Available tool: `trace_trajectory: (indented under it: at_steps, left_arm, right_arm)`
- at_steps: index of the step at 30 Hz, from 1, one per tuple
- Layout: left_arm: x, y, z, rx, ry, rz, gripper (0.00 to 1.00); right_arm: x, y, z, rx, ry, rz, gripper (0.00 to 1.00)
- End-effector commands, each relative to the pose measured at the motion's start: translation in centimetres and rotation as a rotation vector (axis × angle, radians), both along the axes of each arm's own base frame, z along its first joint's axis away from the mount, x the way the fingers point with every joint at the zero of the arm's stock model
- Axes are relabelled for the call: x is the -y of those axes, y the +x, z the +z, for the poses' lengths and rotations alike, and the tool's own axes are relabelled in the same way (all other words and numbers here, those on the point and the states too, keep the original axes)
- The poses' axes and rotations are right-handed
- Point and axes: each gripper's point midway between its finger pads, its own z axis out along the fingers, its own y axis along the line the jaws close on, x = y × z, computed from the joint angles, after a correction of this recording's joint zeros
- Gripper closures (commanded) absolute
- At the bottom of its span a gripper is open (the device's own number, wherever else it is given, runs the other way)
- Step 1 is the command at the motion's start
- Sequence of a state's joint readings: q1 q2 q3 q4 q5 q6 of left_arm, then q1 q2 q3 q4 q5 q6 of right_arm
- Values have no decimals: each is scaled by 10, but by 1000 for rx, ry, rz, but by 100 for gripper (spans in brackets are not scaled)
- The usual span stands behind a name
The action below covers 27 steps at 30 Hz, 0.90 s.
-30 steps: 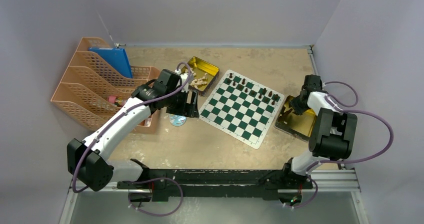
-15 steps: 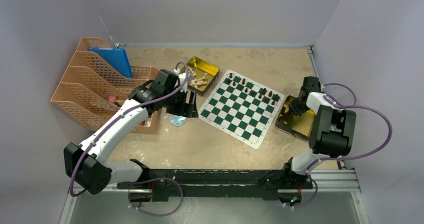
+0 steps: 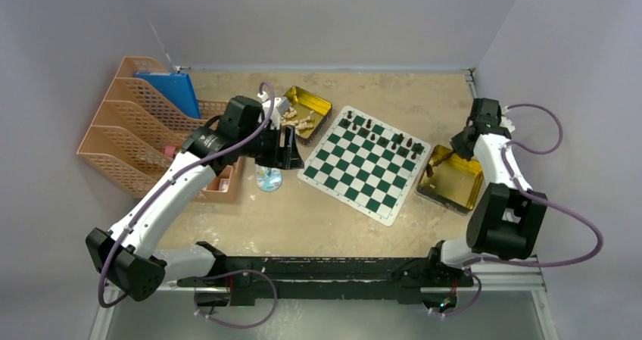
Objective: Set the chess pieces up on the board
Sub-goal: Pick up the chess piece from the storage box.
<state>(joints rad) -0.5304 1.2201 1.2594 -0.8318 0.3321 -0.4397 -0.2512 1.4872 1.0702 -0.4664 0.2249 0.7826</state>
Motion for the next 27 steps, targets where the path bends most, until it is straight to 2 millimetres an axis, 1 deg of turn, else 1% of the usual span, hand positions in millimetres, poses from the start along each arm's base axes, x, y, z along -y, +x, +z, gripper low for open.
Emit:
trace_trajectory:
  at_steps: [1,3,6,9,12,14,16,19,21,24,27]
  left_arm:
    - [11,-3,45,60,-124,-16,38]
    - [13,-4,53,67,-147,-19,39]
    - [18,-7,67,71,-193,-28,40]
    - [25,-9,81,68,-250,-45,42]
    - [35,-11,92,52,-313,-74,43]
    - [42,-13,94,24,-345,-95,44]
    - [48,-14,93,-17,-369,-109,45]
    - [56,-14,89,-60,-403,-136,46]
    - [61,-14,88,-86,-428,-149,46]
    - [70,-11,90,-124,-469,-164,46]
    - [77,-4,94,-122,-498,-170,47]
  right_arm:
    - [15,-4,43,37,-92,-18,90]
    - [17,-3,63,74,-117,-2,90]
    - [5,1,86,143,-87,46,91]
    - [-8,3,103,197,-42,85,91]
    - [-34,4,110,232,25,138,91]
    - [-57,4,111,241,79,176,91]
    - [-87,4,113,256,129,214,91]
    - [-146,3,118,287,240,298,92]
    - [-179,1,122,312,323,329,93]
    - [-224,-3,137,366,423,385,94]
    - [-263,-7,148,383,493,436,94]
